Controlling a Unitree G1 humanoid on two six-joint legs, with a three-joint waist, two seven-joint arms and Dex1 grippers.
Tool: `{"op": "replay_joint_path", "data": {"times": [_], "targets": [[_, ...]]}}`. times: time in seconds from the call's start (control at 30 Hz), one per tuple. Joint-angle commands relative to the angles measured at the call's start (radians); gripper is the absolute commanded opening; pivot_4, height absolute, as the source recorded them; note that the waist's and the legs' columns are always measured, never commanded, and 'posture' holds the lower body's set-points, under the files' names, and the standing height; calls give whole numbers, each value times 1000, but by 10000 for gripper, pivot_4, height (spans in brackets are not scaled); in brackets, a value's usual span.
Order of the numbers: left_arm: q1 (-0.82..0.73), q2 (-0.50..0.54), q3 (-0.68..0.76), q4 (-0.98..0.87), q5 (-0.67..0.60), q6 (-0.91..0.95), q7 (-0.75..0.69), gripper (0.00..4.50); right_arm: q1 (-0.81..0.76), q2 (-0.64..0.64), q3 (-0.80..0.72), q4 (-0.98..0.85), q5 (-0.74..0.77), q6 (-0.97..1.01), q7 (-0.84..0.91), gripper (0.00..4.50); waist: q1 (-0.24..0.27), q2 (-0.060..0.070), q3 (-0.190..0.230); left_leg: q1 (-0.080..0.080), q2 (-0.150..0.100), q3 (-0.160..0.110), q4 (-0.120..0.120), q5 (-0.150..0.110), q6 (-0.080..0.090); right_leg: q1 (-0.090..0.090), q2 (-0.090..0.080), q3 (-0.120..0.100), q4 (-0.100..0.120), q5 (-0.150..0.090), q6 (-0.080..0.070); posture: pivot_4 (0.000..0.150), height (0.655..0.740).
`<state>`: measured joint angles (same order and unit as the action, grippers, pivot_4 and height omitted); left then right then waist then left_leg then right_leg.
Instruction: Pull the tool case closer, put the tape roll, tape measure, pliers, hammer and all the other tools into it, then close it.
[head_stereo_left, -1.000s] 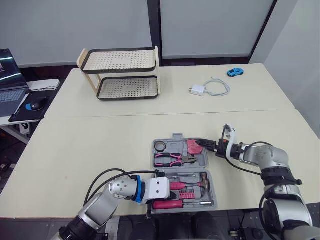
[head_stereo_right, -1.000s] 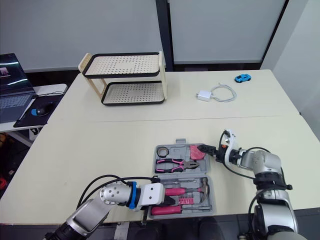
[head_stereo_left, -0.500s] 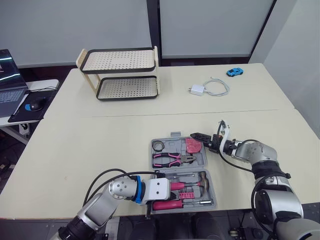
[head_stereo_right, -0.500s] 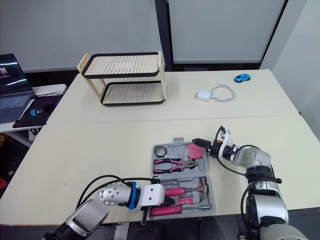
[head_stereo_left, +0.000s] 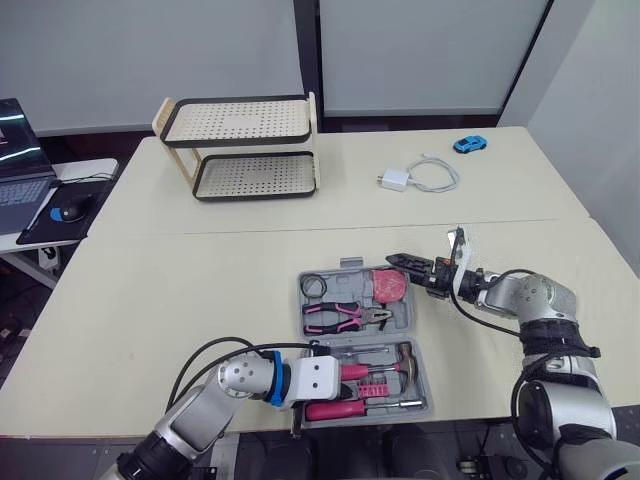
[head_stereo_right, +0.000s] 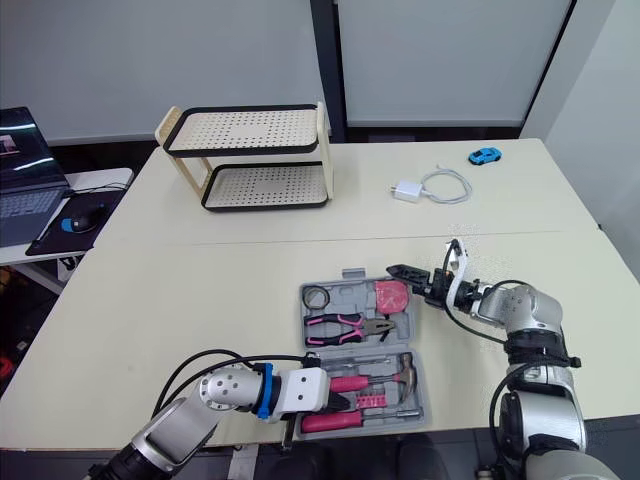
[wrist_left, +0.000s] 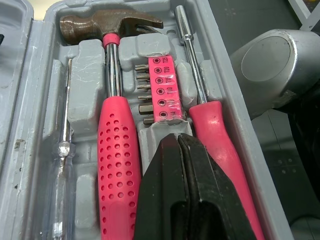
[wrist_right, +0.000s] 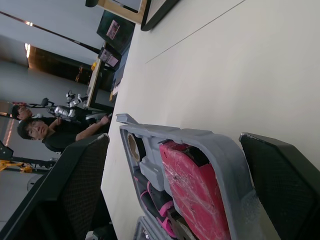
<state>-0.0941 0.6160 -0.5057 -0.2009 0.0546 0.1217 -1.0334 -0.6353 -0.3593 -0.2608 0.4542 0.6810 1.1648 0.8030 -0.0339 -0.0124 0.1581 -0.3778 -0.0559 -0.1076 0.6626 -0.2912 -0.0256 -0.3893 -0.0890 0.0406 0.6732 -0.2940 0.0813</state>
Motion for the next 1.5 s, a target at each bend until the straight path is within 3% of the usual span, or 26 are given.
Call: {"op": "replay_joint_path", "data": {"times": [0.03, 0.27, 0.53, 0.67, 0.8, 0.93, 1.13, 1.2, 1.3, 1.4, 1.5], "targets": [[16, 19, -16, 40, 39, 9, 6, 0, 16, -7, -31, -108, 70, 61, -1, 44646, 0, 0, 0, 0, 0, 0, 0, 0, 0, 0, 0, 0, 0, 0, 0, 1500, 7400], [28, 34, 0, 19, 30, -4, 5, 0, 72, -7, -80, -268, 156, 184, -50, 44646, 0, 0, 0, 0, 0, 0, 0, 0, 0, 0, 0, 0, 0, 0, 0, 1500, 7400], [105, 102, 88, -142, -50, -12, -12, 0, 114, -9, -115, -393, 239, 280, -107, 44646, 0, 1, 1, -1, 1, 0, -1, 0, 0, -1, 0, 0, 0, 0, 0, 1500, 7400], [190, 182, 200, -264, -144, 31, -31, 0, 131, -14, -123, -457, 286, 334, -122, 44646, 1, 1, 1, -2, 1, 0, -1, 0, 0, -1, 0, 0, -1, 0, 0, 1500, 7400], [315, 334, 365, -327, -230, 77, -93, 0, 152, -32, -147, -538, 358, 424, -133, 44646, 2, 2, 2, -3, 1, -1, -1, 0, 0, -2, 0, -1, -1, 0, 0, 1500, 7400], [440, 431, 523, -250, -264, 56, -139, 0, 224, -130, -114, -636, 552, 450, -133, 44646, 4, 4, 4, -3, 0, 0, -1, 0, 0, -1, 0, -1, -3, 0, 0, 1500, 7400], [436, 439, 598, -92, -244, -7, -133, 0, 356, -356, -80, -813, 793, 450, -142, 44646, 9, 5, 5, -4, 0, -1, -2, -1, 1, 2, -1, -3, -9, 0, 0, 1500, 7400], [391, 425, 583, -82, -247, 2, -122, 0, 409, -456, -48, -947, 679, 371, -104, 44646, 8, 4, 5, -5, 1, -1, -1, -1, 1, 2, -1, -3, -10, 0, 0, 1500, 7400], [332, 400, 560, -89, -245, 39, -97, 0, 530, -634, 70, -1083, 381, 113, -11, 44646, 8, 4, 5, -5, 1, -1, -1, -1, 1, 2, 0, -4, -10, 0, 0, 1500, 7400], [287, 370, 524, -111, -230, 82, -65, 0, 630, -737, 171, -1080, 96, -180, 43, 38839, 7, 2, 5, -4, 1, 0, -1, -1, 1, 2, 0, -4, -10, -1, 1, 1500, 7400], [270, 352, 490, -142, -213, 116, -46, 0, 686, -788, 242, -1048, -103, -391, 78, 27900, 1, 1, 5, -4, 1, 1, -1, -1, 1, 1, 0, -3, -10, 0, 1, 1500, 7400]]}}
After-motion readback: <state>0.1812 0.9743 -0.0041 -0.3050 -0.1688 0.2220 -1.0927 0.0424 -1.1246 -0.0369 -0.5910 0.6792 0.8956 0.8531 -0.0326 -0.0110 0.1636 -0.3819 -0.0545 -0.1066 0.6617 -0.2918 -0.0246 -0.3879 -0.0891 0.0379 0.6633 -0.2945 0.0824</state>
